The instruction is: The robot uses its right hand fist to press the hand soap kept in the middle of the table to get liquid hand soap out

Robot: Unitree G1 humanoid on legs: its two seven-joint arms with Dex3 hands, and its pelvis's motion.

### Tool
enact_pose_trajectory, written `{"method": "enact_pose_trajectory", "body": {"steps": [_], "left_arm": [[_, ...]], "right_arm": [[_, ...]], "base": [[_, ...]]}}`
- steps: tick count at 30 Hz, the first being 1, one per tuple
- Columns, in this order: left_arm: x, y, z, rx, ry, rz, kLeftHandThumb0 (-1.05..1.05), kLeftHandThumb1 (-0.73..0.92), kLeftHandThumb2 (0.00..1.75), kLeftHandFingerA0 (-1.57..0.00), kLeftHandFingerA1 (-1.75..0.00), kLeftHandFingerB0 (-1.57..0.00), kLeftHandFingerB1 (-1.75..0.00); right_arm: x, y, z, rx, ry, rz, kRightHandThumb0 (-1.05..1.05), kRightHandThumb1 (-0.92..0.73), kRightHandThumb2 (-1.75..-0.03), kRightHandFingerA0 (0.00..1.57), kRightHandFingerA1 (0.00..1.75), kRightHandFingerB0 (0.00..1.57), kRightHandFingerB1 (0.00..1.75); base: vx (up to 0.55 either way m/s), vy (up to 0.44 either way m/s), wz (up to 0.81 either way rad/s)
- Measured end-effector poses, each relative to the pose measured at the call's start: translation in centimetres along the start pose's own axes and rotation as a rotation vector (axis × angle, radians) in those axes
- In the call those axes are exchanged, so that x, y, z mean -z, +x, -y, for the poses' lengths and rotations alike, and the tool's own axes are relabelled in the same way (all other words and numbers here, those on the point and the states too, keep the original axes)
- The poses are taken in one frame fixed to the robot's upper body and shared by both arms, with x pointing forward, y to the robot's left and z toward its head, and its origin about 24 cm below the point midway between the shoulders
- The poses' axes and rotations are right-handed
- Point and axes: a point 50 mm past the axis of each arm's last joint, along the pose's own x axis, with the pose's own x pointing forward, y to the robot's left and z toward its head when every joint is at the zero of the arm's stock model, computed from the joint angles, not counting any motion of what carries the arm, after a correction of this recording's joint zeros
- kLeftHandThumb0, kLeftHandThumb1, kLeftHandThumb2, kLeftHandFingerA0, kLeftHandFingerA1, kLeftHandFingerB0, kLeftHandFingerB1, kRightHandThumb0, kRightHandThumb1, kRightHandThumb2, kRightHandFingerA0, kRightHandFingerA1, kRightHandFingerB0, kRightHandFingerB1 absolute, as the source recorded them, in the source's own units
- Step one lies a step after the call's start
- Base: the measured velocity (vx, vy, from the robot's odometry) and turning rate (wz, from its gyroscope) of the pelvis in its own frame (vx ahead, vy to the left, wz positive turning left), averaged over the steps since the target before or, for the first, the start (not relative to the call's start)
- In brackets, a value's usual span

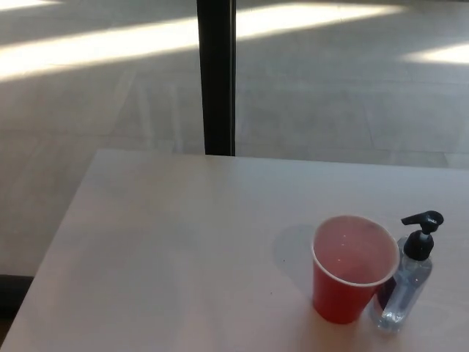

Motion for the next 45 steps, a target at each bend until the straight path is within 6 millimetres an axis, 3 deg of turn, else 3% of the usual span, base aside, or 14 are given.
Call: {"method": "enact_pose_trajectory", "body": {"steps": [2,4,8,9,11,15,18,22,23,27,39,40,41,45], "left_arm": [[0.0,0.0,-0.1,-0.005,-0.019,-0.001,-0.17,0.37,0.98,-0.7,-0.89,-0.53,-0.78],[0.0,0.0,-0.2,-0.006,-0.028,-0.001,-0.2,0.37,0.97,-0.76,-0.93,-0.55,-0.79],[0.0,0.0,-0.2,-0.007,-0.029,-0.002,-0.21,0.37,0.97,-0.77,-0.93,-0.55,-0.8],[0.0,0.0,-0.2,-0.007,-0.029,-0.002,-0.2,0.39,0.98,-0.77,-0.94,-0.55,-0.8],[0.0,0.0,-0.2,-0.007,-0.029,-0.003,-0.19,0.39,1.0,-0.78,-0.94,-0.56,-0.81],[0.1,0.0,-0.2,-0.009,-0.029,-0.005,-0.18,0.41,1.02,-0.78,-0.92,-0.53,-0.79],[0.1,0.0,-0.2,-0.01,-0.03,-0.009,-0.19,0.46,1.01,-0.81,-0.97,-0.5,-0.81],[0.3,0.1,-0.1,-0.011,-0.032,-0.02,-0.19,0.48,1.01,-0.82,-0.99,-0.5,-0.82],[0.3,0.1,-0.1,-0.011,-0.033,-0.021,-0.18,0.46,1.04,-0.84,-1.02,-0.56,-0.89],[0.2,0.1,-0.1,-0.016,-0.034,-0.021,-0.15,0.47,1.06,-0.85,-0.97,-0.55,-0.81],[0.5,0.2,-0.4,-0.029,-0.056,-0.032,-0.18,0.48,1.04,-0.83,-0.98,-0.58,-0.84],[0.5,0.2,-0.3,-0.029,-0.057,-0.034,-0.19,0.48,1.04,-0.83,-0.97,-0.57,-0.84],[0.5,0.2,-0.3,-0.028,-0.058,-0.034,-0.19,0.49,1.03,-0.83,-0.98,-0.6,-0.87],[0.5,0.2,-0.3,-0.027,-0.06,-0.034,-0.19,0.49,1.02,-0.84,-0.98,-0.62,-0.88]], "right_arm": [[-0.6,0.0,0.6,0.023,0.024,0.03,-0.5,-0.74,-0.62,0.45,1.01,0.46,0.5],[-1.0,0.0,1.1,0.037,0.035,0.038,-0.53,-0.65,-0.61,0.47,1.45,0.14,0.43],[-1.5,0.1,2.1,0.082,0.127,0.02,-0.56,-0.75,-0.61,0.28,0.93,0.17,0.48],[-1.8,0.2,2.5,0.096,0.152,0.018,-0.53,-0.83,-0.65,0.0,0.45,0.0,0.17],[-2.4,0.4,3.0,0.115,0.19,0.021,-0.5,-0.83,-0.66,0.02,0.59,0.0,0.2],[-4.9,0.9,4.1,0.163,0.286,0.047,-0.46,-0.92,-0.67,0.78,0.98,0.13,0.34],[-8.7,1.3,5.1,0.211,0.388,0.116,-0.31,-0.79,-0.7,1.1,0.85,0.36,0.41],[-13.6,1.3,5.5,0.249,0.511,0.238,-0.21,-0.75,-0.78,0.97,1.19,0.58,0.57],[-14.6,1.2,5.5,0.254,0.537,0.264,-0.2,-0.66,-0.86,0.97,1.69,0.81,0.77],[-19.6,0.3,5.7,0.275,0.633,0.405,-0.3,-0.58,-0.91,1.29,1.66,0.89,1.29],[-35.1,-8.9,5.1,0.11,0.774,0.991,-0.27,-0.52,-1.1,1.02,1.75,0.81,1.38],[-35.9,-9.8,4.7,0.081,0.767,1.035,-0.37,-0.56,-1.11,1.24,1.39,0.9,1.16],[-36.4,-10.4,4.5,0.062,0.76,1.062,-0.27,-0.53,-1.09,1.03,1.75,0.78,1.35],[-38.2,-13.4,2.6,-0.06,0.726,1.181,-0.27,-0.47,-1.21,1.34,1.49,0.9,1.19]], "base": [[0.0,0.0,0.0],[0.0,0.0,0.0],[0.0,0.0,0.0],[0.0,0.0,0.0],[0.0,0.0,0.0],[0.0,0.0,0.0],[0.0,0.0,0.0],[0.0,0.0,0.0],[0.0,0.0,0.0],[0.0,0.0,0.0],[0.0,0.0,0.0],[0.0,0.0,0.0],[0.0,0.0,0.0],[0.0,0.0,0.0]]}}
